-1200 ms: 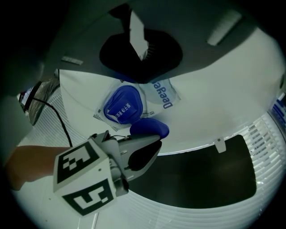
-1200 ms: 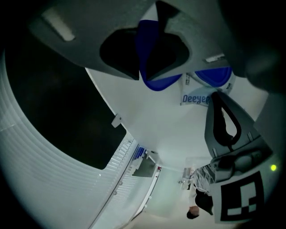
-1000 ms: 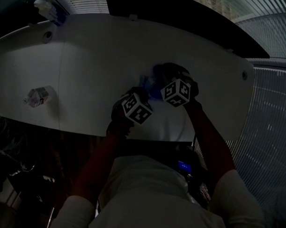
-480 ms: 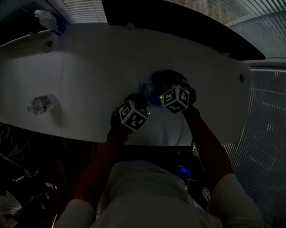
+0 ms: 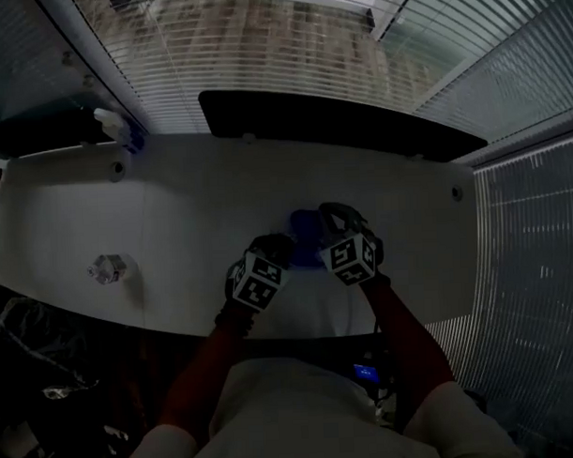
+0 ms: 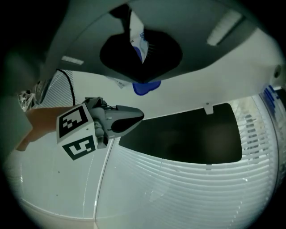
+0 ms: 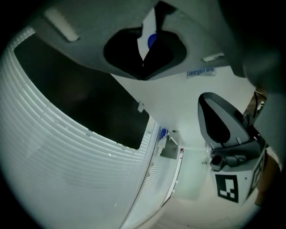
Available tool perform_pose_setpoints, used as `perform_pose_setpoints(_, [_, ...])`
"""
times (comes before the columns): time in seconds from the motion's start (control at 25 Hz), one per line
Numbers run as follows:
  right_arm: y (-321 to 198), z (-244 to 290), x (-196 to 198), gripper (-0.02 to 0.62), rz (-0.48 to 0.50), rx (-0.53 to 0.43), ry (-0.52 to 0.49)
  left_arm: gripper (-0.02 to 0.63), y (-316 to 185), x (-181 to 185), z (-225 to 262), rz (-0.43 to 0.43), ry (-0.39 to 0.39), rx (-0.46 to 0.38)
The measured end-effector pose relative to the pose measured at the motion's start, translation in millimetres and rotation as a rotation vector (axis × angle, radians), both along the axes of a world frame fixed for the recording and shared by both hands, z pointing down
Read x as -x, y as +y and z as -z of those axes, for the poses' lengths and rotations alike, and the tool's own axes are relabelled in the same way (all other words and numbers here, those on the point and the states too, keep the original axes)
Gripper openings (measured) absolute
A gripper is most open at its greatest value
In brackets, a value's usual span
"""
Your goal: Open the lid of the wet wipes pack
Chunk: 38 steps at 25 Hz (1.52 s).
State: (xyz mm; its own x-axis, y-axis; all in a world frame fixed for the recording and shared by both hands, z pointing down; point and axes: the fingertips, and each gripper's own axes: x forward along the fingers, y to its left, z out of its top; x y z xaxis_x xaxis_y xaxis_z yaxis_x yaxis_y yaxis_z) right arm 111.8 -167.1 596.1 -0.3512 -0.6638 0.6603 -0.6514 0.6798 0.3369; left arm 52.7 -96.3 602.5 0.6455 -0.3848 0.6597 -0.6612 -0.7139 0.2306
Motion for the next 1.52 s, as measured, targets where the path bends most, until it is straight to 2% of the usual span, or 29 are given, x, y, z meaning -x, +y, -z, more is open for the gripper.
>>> perform_pose_setpoints(0.12, [8.6,35.9,-4.4,0.003,-0.045,-0.025,-0.071,0.002,-2.7,-6.7,37.9,0.008,0.039,-0.049])
perform_pose_setpoints(0.32, [-0.3,108.3,-8.3,0.003,-0.101,-0.117,-0.216,0.002,-27.6,-19.7,114.2,0.011,0.101,-0.181])
perform_pose_setpoints(0.48, [12.9,158.3,-8.7,0.002,-0.134,-0.146,-0.306,0.002,-25.0,-27.9,164.1,0.009,0.129,-0.250])
perform_pose_setpoints(0.72, [39.0,199.0,-3.6,0.003,-0.162,-0.179,-0.449,0.002,-10.7,-30.2,199.1,0.037,0.190,-0.307])
perform_pose_setpoints(1.12, [99.1,292.9,-4.5,0.002,-0.183,-0.300,-0.616,0.002,31.0,-37.3,295.3,0.018,0.350,-0.427])
perform_pose_setpoints(1.24, [114.6,314.2,-8.7,0.002,-0.199,-0.328,-0.653,0.002,40.1,-36.1,314.6,0.026,0.373,-0.473])
perform_pose_setpoints(1.36, [126.6,333.8,-1.4,0.002,-0.164,-0.341,-0.701,0.002,47.8,-32.9,329.7,0.032,0.390,-0.505])
perform_pose_setpoints(1.52, [131.9,342.9,4.4,0.002,-0.171,-0.324,-0.743,0.003,47.5,-19.0,331.3,0.063,0.398,-0.489])
